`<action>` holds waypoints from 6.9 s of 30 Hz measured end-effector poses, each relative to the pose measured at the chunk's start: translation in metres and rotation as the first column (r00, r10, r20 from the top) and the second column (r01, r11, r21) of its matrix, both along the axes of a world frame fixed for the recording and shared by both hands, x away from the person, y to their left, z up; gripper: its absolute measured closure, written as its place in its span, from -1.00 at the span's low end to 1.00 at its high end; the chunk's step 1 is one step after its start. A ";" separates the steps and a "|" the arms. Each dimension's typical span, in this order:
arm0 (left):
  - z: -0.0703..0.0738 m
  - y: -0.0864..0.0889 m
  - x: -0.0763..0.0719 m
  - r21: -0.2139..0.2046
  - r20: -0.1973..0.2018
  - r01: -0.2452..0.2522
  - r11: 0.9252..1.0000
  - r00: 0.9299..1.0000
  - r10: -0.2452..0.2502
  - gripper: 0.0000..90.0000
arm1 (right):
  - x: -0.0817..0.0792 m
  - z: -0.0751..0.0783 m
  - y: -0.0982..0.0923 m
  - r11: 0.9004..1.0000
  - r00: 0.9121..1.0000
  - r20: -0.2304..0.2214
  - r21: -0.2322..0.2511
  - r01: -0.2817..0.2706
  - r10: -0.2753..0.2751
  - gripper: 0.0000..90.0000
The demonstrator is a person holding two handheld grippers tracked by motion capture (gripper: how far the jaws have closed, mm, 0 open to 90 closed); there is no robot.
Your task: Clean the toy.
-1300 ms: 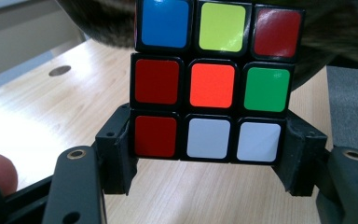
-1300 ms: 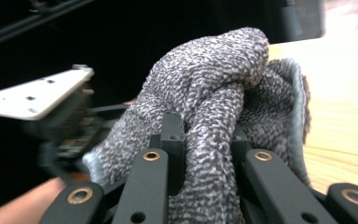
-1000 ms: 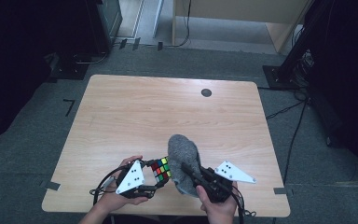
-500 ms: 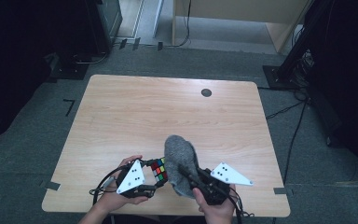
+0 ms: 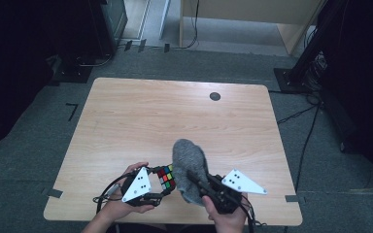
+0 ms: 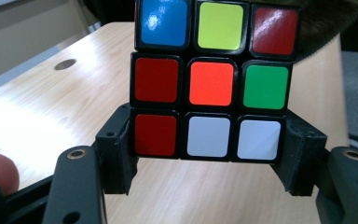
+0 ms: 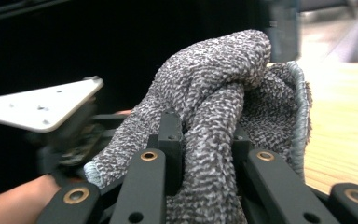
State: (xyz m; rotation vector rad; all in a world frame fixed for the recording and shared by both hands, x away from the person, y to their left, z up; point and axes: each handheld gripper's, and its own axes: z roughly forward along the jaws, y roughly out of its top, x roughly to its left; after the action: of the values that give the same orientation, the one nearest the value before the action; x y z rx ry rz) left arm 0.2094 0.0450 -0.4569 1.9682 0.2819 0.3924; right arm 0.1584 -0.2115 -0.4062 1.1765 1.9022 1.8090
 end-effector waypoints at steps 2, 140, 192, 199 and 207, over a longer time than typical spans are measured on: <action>0.004 0.000 -0.002 -0.017 -0.003 0.008 1.000 1.000 -0.008 -0.24 | -0.001 -0.002 0.008 0.999 1.000 0.001 -0.042 -0.015 0.015 0.70; 0.030 0.031 0.014 -0.314 -0.148 -0.111 0.943 0.987 0.067 -0.24 | 0.014 -0.066 0.055 0.938 0.974 0.025 -0.277 -0.209 0.225 0.53; 0.031 0.029 0.013 -0.227 -0.127 -0.067 0.972 0.991 0.038 -0.24 | 0.025 -0.053 0.005 0.958 0.990 0.136 -0.285 0.017 0.023 0.59; 0.021 0.029 0.015 -0.105 -0.066 -0.101 0.989 0.993 0.094 -0.24 | 0.021 -0.036 -0.006 0.982 0.979 0.205 -0.185 0.025 0.014 0.60; 0.003 0.004 0.002 0.058 0.060 -0.083 0.995 0.995 0.080 -0.24 | 0.005 -0.014 -0.003 0.999 0.970 0.240 0.018 -0.045 0.040 0.56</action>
State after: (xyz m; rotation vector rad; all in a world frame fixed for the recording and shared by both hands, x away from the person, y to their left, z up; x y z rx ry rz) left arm 0.2119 0.0491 -0.4541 2.0054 0.3174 0.5152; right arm 0.1637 -0.2146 -0.4205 0.8835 1.7857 1.9029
